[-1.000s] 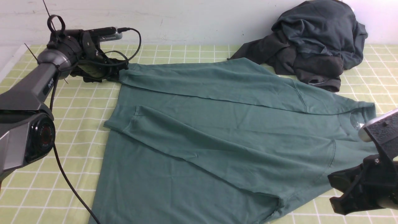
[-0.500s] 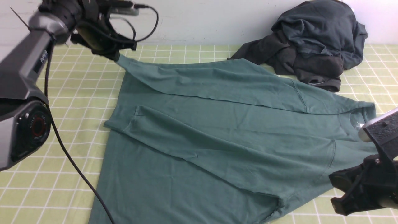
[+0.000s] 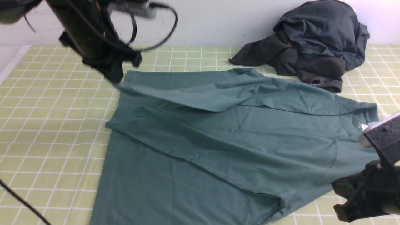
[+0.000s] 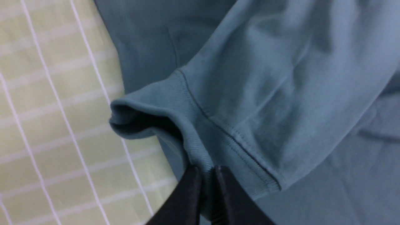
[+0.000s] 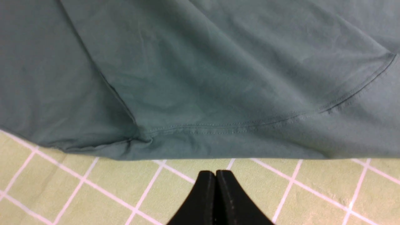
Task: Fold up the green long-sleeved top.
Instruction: Use the left arm to drag and drop the cuff onto the cuff closest to the left arm, then use both arms simultaneously to clamp the lower edge of the clothing fabric
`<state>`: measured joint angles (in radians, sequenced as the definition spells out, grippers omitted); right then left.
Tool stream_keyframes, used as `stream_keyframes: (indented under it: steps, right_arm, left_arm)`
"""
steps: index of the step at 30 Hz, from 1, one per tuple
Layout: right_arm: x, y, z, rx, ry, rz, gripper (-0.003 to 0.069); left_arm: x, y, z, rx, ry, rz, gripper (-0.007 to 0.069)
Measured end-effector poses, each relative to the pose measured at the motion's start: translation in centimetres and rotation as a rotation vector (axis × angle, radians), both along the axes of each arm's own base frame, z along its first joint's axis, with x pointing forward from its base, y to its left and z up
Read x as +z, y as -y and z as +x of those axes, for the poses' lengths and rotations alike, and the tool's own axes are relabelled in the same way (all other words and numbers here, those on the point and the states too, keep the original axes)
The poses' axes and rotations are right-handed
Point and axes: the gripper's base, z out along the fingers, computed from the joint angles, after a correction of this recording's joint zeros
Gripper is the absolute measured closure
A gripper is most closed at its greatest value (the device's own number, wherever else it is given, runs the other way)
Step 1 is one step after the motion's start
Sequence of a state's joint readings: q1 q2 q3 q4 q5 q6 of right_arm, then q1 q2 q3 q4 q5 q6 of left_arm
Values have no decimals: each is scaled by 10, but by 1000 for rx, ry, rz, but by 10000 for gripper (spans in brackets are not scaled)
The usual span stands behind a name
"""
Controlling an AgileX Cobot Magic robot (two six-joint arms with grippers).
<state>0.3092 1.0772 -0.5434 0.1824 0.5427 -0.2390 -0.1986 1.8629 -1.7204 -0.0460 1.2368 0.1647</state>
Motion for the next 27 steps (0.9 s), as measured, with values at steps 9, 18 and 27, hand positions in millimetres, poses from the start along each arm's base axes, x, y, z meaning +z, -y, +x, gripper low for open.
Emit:
stream_keyframes:
  steps: [9, 18, 27]
  right_arm:
    - [-3, -1, -6, -8, -84, 23, 673]
    - [4, 0, -14, -9, -80, 50, 673]
    - [13, 1, -20, -18, -36, 80, 673]
  left_arm:
    - [-87, 3, -45, -26, -256, 68, 575]
    - [-55, 0, -56, 5, -166, 51, 400]
    - [-12, 2, -116, -104, -23, 19, 309]
